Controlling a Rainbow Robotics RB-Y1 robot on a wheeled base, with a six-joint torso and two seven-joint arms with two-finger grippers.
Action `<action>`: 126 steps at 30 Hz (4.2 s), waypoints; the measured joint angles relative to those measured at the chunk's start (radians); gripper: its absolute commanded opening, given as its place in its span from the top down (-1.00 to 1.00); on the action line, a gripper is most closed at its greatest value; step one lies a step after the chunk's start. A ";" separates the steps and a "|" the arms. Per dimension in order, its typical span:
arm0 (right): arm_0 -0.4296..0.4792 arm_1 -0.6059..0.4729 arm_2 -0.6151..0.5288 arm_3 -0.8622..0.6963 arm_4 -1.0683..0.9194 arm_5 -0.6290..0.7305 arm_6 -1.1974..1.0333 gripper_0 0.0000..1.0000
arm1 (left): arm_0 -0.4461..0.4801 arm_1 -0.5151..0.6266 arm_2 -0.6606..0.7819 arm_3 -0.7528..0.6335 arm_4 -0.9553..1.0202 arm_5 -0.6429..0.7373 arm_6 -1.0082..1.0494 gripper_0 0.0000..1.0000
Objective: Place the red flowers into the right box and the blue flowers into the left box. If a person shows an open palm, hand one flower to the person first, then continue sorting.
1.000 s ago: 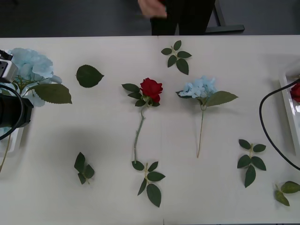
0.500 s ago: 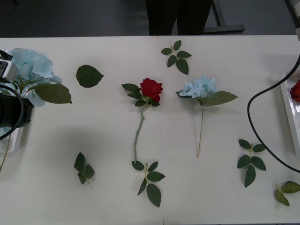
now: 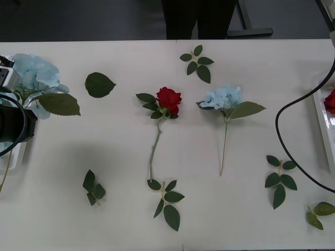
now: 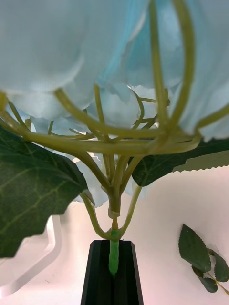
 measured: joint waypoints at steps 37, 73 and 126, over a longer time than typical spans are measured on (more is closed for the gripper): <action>0.486 -0.215 0.192 -0.508 0.446 0.915 -1.087 -0.93 | 0.000 0.000 0.000 -0.001 0.000 0.001 0.000 1.00; 0.574 0.031 0.415 -0.208 1.016 0.736 -1.414 0.72 | -0.071 0.206 0.079 0.745 -0.074 -0.360 -0.484 1.00; 0.489 0.047 0.225 -0.570 0.067 0.353 -0.600 1.00 | 0.200 -0.020 0.052 0.234 0.791 -0.737 -0.336 -1.00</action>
